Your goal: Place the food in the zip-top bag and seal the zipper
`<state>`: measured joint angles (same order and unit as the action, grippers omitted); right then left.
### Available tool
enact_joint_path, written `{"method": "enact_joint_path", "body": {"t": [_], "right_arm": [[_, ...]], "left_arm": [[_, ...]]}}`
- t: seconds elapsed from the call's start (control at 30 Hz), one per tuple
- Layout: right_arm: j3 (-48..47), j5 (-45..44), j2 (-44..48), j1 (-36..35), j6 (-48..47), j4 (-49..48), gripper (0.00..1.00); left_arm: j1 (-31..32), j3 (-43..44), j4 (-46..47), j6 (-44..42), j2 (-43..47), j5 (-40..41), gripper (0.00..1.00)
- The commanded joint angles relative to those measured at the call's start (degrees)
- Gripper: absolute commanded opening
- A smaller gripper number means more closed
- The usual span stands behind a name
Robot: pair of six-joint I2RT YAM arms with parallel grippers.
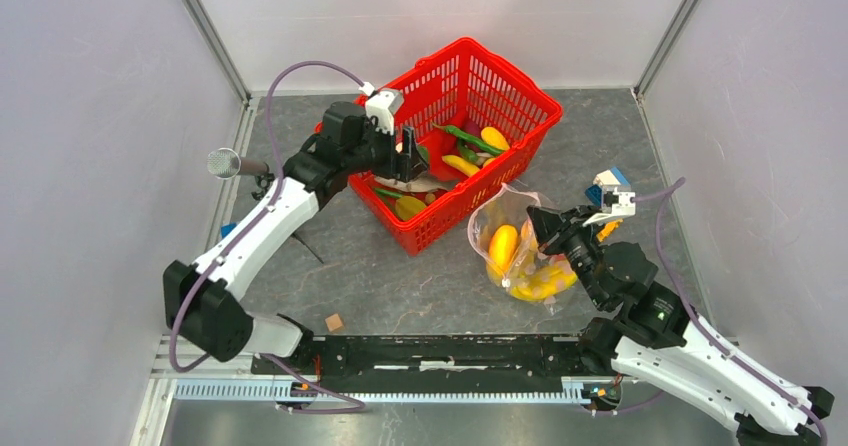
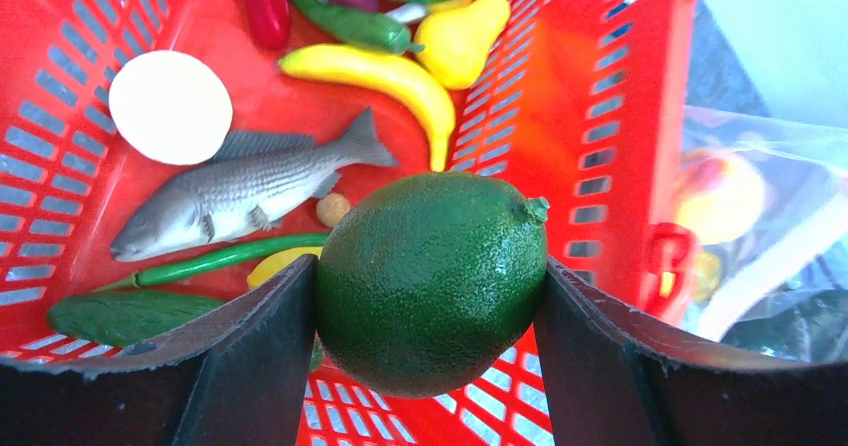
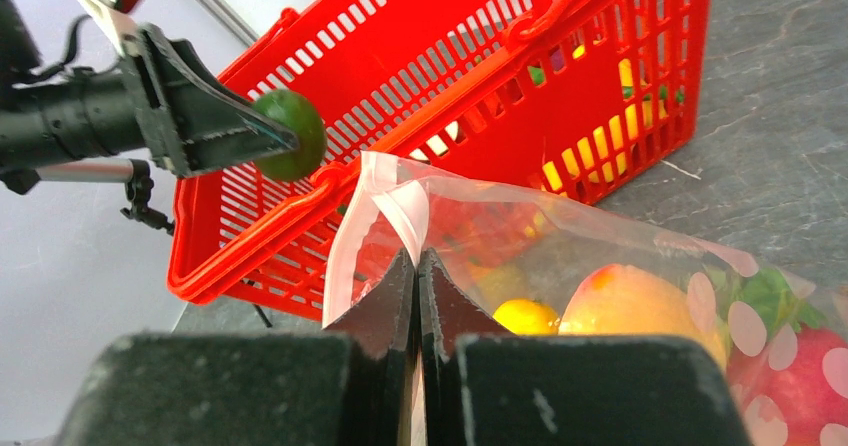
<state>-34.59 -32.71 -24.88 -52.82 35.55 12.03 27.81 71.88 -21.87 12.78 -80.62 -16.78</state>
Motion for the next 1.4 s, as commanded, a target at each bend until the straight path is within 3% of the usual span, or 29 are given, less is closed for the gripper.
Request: {"method": "enact_joint_path", "body": {"t": [0.0, 0.47, 0.9, 1.13, 1.37], "right_arm": [[1.1, 1.9, 1.1, -0.2, -0.3, -6.4, 0.04], [2.3, 2.3, -0.3, -0.2, 1.1, -8.1, 0.04], [2.9, 2.3, -1.4, -0.2, 2.0, -8.5, 0.04], [2.8, 2.8, -1.8, -0.2, 2.2, -8.9, 0.04], [3.1, 2.7, -0.6, -0.2, 2.0, -9.5, 0.04]], "left_arm": [[-0.1, 0.7, 2.0, 3.5, 5.1, -2.3, 0.31], [0.3, 2.2, 1.6, 7.1, 10.9, -12.3, 0.30], [2.3, 2.6, 3.8, 7.7, 13.4, -29.9, 0.31], [8.6, 2.5, 6.0, 8.0, 13.0, -29.9, 0.31], [17.4, 2.8, 6.7, 6.3, 11.1, -24.0, 0.30]]}}
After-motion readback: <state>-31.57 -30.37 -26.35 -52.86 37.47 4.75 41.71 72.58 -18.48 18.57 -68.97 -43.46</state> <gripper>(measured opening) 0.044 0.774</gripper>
